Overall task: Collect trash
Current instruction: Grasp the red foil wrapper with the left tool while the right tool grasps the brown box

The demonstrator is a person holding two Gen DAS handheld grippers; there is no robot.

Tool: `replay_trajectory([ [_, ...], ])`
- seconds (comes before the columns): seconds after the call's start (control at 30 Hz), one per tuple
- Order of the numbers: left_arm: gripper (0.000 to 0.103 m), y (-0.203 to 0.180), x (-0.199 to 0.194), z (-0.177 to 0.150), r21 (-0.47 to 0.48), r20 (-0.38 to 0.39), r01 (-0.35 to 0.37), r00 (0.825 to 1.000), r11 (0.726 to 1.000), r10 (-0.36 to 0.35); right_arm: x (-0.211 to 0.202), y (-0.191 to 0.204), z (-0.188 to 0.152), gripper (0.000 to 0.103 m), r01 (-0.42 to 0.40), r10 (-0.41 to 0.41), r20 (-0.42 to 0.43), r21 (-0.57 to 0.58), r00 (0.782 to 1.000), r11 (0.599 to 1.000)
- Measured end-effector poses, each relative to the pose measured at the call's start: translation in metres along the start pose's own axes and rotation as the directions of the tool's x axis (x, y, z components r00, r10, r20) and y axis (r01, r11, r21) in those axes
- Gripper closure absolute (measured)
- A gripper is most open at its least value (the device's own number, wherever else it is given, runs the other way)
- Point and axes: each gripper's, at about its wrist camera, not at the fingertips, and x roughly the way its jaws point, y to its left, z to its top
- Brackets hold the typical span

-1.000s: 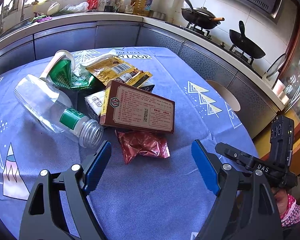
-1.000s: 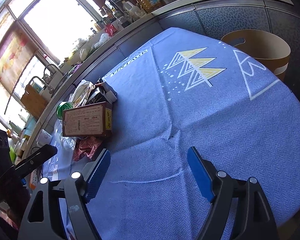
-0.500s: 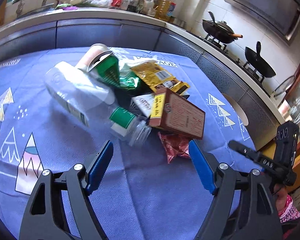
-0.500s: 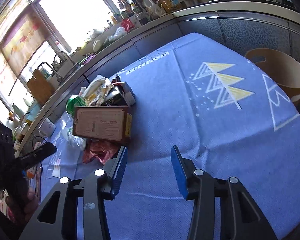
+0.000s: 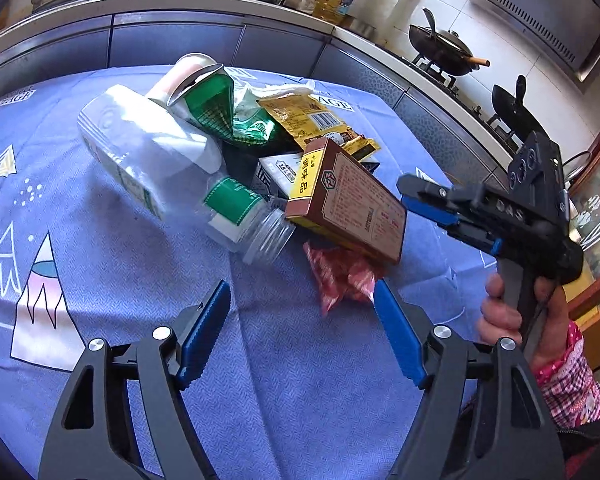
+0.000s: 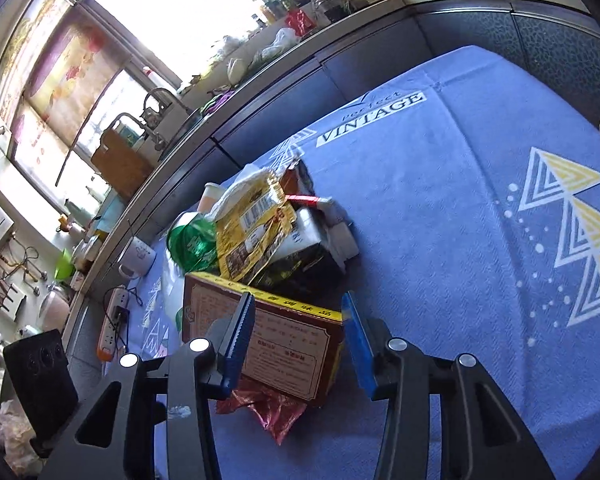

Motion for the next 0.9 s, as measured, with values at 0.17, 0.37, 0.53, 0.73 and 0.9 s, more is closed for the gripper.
replay_trajectory([
  [0.17,0.03,0.001,0.008,0.003,-0.012,-0.015,0.008,1.0,1.0,-0.008,-0.008,0.028,-0.041,0.056,-0.053,0.041,-0.09,-0.134,0.995,0.99],
  [0.37,0.03,-0.003,0.015,0.004,-0.004,-0.033,0.008,0.999,1.0,-0.008,-0.009,0.052,-0.069,0.042,0.066,-0.097,-0.073,-0.344,0.993,0.937],
  [0.53,0.031,-0.008,0.021,0.001,0.016,-0.047,0.005,0.999,1.0,-0.004,-0.014,0.058,-0.063,0.026,0.155,-0.153,0.039,-0.425,0.987,0.892],
  [0.73,0.059,-0.008,0.044,0.0,0.008,-0.114,0.034,0.993,0.999,-0.033,0.0,0.05,-0.052,0.024,0.189,-0.202,0.026,-0.485,0.979,0.854],
  [0.9,0.08,-0.012,0.058,0.002,0.0,-0.149,0.076,0.986,0.997,-0.075,0.014,0.058,-0.053,0.019,0.202,-0.231,0.022,-0.569,0.973,0.797],
])
